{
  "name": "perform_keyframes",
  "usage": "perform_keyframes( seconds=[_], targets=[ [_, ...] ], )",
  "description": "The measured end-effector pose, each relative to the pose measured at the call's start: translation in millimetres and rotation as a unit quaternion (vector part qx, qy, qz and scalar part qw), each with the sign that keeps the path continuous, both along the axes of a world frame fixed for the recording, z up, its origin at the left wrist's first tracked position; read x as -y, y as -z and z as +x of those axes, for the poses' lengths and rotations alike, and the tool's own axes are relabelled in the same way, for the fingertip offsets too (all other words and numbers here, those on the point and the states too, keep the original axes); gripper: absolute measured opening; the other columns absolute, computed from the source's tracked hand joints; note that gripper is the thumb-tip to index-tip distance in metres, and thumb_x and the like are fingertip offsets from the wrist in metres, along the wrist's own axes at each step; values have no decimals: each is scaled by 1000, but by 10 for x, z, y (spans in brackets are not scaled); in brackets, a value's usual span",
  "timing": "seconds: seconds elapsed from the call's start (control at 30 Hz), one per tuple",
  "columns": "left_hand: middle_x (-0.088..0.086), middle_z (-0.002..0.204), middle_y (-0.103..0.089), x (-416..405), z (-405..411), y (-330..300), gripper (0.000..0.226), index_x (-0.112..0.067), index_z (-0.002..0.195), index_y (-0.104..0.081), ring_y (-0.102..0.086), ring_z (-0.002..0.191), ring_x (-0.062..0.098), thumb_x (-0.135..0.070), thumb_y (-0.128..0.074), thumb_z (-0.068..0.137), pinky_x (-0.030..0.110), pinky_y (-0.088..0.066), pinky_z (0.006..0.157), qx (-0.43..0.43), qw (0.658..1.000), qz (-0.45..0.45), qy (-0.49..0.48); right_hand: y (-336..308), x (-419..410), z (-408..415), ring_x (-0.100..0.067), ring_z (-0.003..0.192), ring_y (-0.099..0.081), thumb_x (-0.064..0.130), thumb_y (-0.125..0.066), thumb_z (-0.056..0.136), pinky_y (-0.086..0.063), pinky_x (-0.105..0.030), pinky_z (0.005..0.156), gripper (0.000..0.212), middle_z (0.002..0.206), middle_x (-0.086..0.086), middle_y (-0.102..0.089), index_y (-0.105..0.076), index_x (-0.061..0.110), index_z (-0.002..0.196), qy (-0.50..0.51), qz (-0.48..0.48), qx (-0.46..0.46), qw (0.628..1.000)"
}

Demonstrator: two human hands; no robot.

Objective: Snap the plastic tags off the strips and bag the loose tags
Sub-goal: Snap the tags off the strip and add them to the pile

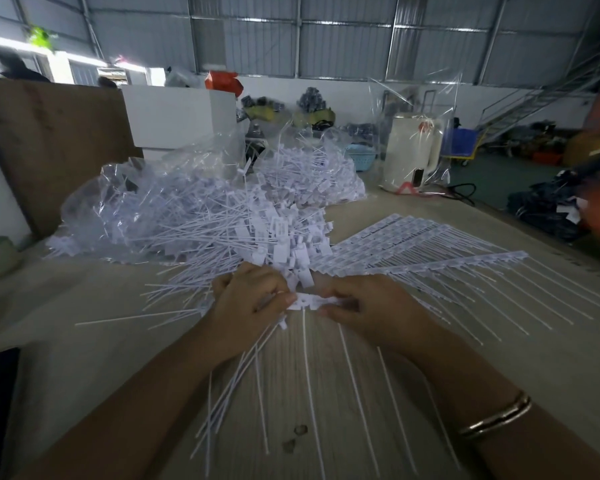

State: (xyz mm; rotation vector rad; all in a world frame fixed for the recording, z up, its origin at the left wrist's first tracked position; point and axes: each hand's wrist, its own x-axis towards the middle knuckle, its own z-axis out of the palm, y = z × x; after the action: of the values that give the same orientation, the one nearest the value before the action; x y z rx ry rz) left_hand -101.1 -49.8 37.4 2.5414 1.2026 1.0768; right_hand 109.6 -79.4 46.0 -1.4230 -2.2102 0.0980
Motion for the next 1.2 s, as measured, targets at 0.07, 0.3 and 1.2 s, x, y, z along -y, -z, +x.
perform_keyframes(
  seconds=[0.07,0.3,1.2],
  targets=[
    [-26,84,-53,-21,-27,-31,49,-19,76,-66,-44,93,4,-55,-34,78,41,-27,84,-11,999,47,0,2,-6,-8,2,64,-55,43,-61,86,-42,-25,61,23,78,14,-65,-70,31,103,-12,-8,-33,999],
    [-17,89,-60,-24,-30,-25,35,-19,74,-65,-40,94,1,-42,-42,86,36,-21,77,-16,990,137,9,-36,2,29,-9,50,-58,29,-61,87,-46,-17,52,20,70,-4,-71,-75,14,89,-60,-92,-206,972],
    [-24,67,-51,-30,8,-16,41,-23,70,-62,-48,73,-2,-51,-36,82,35,-24,77,41,998,45,19,6,-49,-13,-10,73,-61,39,-62,86,-44,-28,63,19,84,11,-68,-68,24,95,-24,44,-35,998]
  ],
)
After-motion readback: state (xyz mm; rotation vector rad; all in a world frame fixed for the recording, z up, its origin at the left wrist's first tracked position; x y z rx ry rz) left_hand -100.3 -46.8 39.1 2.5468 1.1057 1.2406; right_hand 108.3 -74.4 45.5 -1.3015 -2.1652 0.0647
